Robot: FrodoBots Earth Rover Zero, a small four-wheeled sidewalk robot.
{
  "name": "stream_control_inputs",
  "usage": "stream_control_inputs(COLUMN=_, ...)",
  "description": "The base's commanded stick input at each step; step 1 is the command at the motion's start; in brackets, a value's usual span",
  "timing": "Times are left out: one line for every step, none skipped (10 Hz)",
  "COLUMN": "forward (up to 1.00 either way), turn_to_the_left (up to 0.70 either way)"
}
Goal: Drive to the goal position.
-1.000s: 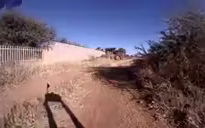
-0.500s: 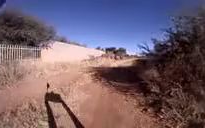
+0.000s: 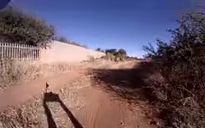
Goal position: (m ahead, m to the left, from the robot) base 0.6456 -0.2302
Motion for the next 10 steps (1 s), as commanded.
stream_control_inputs(forward=0.5, turn_to_the_left=0.0)
stream_control_inputs(forward=0.5, turn_to_the_left=0.0)
stream_control_inputs(forward=0.5, turn_to_the_left=0.0)
stream_control_inputs(forward=0.5, turn_to_the_left=0.0)
stream_control_inputs(forward=0.5, turn_to_the_left=0.0)
stream_control_inputs(forward=0.5, turn_to_the_left=0.0)
stream_control_inputs(forward=0.5, turn_to_the_left=0.0)
stream_control_inputs(forward=0.5, turn_to_the_left=0.0)
stream_control_inputs(forward=0.5, turn_to_the_left=0.0)
stream_control_inputs(forward=0.5, turn_to_the_left=0.0)
